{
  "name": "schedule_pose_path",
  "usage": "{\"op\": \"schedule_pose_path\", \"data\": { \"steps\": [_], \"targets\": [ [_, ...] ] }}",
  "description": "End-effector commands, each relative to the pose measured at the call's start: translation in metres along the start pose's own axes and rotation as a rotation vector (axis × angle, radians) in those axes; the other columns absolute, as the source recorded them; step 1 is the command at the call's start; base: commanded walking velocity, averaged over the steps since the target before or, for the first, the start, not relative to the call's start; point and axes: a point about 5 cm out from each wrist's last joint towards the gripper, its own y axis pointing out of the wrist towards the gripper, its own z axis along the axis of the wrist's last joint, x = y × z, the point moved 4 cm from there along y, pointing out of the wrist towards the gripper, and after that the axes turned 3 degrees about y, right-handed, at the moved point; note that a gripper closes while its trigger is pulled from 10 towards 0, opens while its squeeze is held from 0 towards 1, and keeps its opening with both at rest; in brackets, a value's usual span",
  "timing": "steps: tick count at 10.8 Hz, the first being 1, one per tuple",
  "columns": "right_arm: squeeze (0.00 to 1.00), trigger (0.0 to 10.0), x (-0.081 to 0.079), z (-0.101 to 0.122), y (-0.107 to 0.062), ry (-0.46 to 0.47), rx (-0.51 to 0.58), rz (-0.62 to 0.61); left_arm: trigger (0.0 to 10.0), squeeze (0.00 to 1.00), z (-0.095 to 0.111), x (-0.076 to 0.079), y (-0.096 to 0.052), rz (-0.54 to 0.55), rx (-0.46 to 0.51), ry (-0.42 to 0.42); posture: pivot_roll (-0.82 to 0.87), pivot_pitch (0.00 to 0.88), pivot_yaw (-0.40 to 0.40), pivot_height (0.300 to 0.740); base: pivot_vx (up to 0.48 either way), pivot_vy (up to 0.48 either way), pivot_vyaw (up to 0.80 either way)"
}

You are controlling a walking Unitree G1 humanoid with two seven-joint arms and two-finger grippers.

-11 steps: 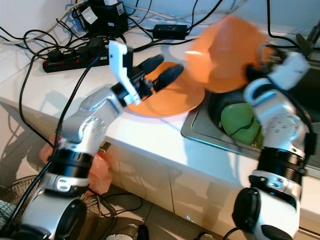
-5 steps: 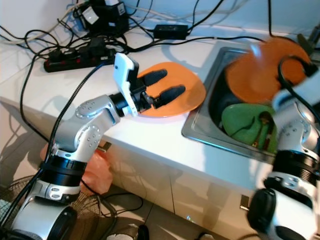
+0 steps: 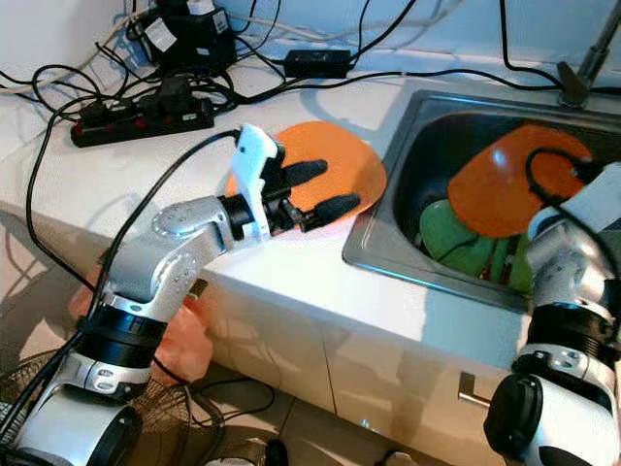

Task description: Kitchen organization

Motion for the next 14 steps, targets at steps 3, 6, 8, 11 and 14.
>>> {"op": "schedule_pose_path", "data": {
  "steps": [3, 6, 8, 11, 14],
  "targets": [
    [0.00, 0.0, 0.008, -0.014, 0.004, -0.038, -0.013, -0.024, 10.0, 1.00, -0.022, -0.005, -0.005, 0.025, -0.133, 0.039, 0.10, 0.090, 0.120, 0.740, 0.000, 0.000, 0.00],
    [0.00, 0.0, 0.011, -0.030, 0.007, -0.061, -0.059, -0.016, 10.0, 1.00, -0.024, -0.001, -0.005, -0.001, -0.151, 0.042, 0.10, 0.092, 0.126, 0.740, 0.000, 0.000, 0.00],
    [0.94, 7.3, 0.004, -0.042, 0.007, -0.093, -0.089, 0.041, 10.0, 1.00, -0.024, -0.001, -0.005, -0.004, -0.149, 0.037, 0.10, 0.096, 0.126, 0.740, 0.000, 0.000, 0.00],
    [1.00, 10.0, 0.002, -0.042, 0.007, -0.099, -0.089, 0.045, 10.0, 1.00, -0.026, -0.001, -0.006, -0.003, -0.157, 0.035, 0.11, 0.096, 0.124, 0.740, 0.000, 0.000, 0.00],
    [1.00, 10.0, 0.000, -0.042, 0.007, -0.092, -0.089, 0.056, 10.0, 1.00, -0.026, -0.001, -0.006, -0.003, -0.161, 0.036, 0.11, 0.092, 0.123, 0.740, 0.000, 0.000, 0.00]
  ]
}}
